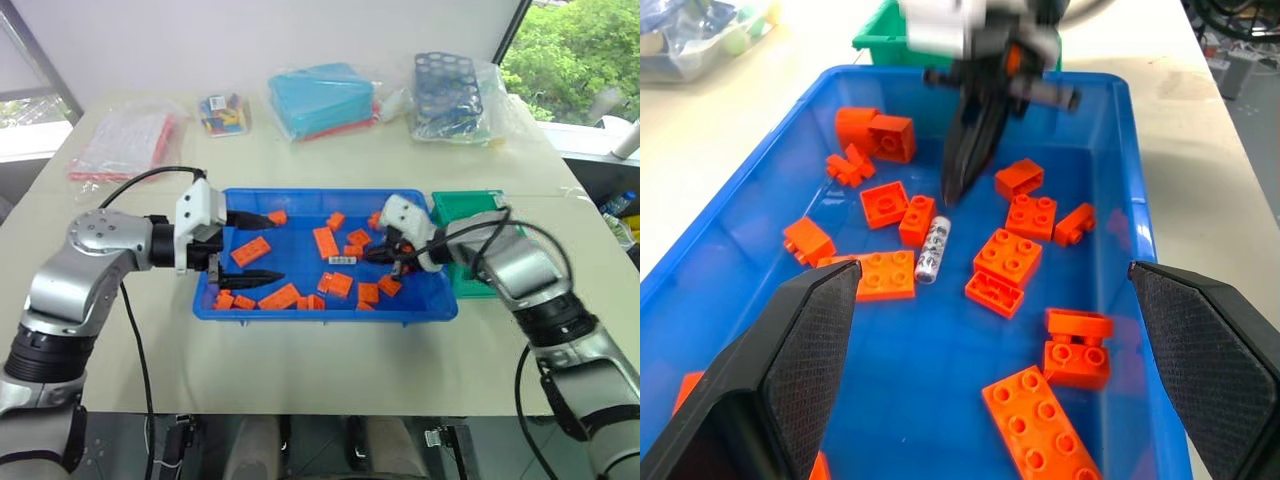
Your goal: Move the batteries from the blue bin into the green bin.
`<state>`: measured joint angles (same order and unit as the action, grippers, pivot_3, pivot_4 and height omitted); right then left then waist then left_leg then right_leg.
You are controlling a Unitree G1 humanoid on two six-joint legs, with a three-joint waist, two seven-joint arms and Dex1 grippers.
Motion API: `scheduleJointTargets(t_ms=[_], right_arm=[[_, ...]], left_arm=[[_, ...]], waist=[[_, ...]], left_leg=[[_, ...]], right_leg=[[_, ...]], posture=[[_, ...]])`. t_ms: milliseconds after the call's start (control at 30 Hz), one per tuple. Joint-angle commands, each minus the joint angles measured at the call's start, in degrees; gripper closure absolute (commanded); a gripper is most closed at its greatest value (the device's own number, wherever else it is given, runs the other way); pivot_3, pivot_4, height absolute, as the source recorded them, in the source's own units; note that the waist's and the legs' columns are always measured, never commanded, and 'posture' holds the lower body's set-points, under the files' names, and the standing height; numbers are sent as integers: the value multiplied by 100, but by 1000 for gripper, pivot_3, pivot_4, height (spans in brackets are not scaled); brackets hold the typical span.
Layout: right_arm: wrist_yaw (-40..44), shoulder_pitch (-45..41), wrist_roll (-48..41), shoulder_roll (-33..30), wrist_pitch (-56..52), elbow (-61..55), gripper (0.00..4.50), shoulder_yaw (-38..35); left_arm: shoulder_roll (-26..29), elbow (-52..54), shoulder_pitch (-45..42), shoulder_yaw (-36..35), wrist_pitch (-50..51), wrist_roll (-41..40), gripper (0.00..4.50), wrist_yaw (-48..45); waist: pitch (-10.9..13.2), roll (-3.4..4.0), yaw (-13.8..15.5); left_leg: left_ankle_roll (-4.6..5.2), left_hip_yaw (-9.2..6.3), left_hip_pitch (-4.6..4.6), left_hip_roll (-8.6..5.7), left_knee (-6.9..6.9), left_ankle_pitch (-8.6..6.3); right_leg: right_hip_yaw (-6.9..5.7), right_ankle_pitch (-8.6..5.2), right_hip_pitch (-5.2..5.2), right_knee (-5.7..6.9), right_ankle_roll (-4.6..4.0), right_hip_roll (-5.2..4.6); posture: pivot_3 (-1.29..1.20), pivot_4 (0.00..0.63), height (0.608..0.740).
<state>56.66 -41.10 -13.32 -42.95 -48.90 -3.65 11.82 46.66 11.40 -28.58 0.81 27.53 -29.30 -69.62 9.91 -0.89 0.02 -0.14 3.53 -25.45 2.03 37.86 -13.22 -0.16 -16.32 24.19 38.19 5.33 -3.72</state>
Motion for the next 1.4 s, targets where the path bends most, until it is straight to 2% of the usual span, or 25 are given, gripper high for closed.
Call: scheduleJointTargets(t_ms=[33,100,133,200,300,667,867,1200,1400], right_arm=[[-96,-161,-451,-265,-588,-485,4449,-876],[-146,-68,-660,-278,-911,-772,4449,-1023],[-201,-1,-703,-230,-977,-920,4211,-996],[-389,95,-753,-46,-1080,-1134,3528,-886],[-624,217,-668,219,-1017,-1339,2131,-517],[-926,273,-537,935,-765,-1037,2131,444],[-942,322,-483,1088,-602,-792,2131,657],[-921,-44,-128,1373,29,494,2131,770],[-833,-115,-78,1384,95,513,2131,717]], left_arm=[[-44,-21,-156,-41,-161,5,0,-47],[-91,-98,-207,19,-210,35,0,-77],[-114,-137,-238,47,-232,52,0,-95],[-149,-204,-298,96,-269,80,0,-141],[-180,-267,-361,143,-319,131,0,-224],[-198,-285,-468,148,-294,171,0,-261],[-83,-155,-327,37,-235,142,0,-204],[13,-4,-224,-57,-167,85,0,-92],[38,49,-176,-110,-137,73,0,-55]], waist=[[-1,-1,21],[-1,-1,25],[-1,-1,15],[-1,-1,-18],[-1,-1,-60],[-1,-1,-56],[-1,-1,-69],[-1,-2,-69],[-1,-2,-64]], left_leg=[[1,0,1,0,1,0],[2,0,4,2,0,-1],[2,0,5,3,0,-1],[2,0,5,5,1,-2],[3,-1,4,4,1,-2],[3,-3,2,3,4,-2],[3,-4,2,4,4,-2],[3,-3,3,3,5,-2],[3,-3,3,4,5,-2]], right_leg=[[0,0,-1,-1,0,0],[0,0,-3,0,0,3],[0,0,-4,0,0,5],[1,0,-3,1,0,7],[1,0,-3,1,0,7],[0,0,-4,2,0,6],[0,0,-3,2,0,8],[0,0,-4,3,0,8],[0,0,-4,3,0,7]], posture=[[0,150,737],[0,150,737],[0,150,737],[0,150,737],[0,150,737],[0,150,737],[0,150,737],[0,150,737],[0,150,737]])
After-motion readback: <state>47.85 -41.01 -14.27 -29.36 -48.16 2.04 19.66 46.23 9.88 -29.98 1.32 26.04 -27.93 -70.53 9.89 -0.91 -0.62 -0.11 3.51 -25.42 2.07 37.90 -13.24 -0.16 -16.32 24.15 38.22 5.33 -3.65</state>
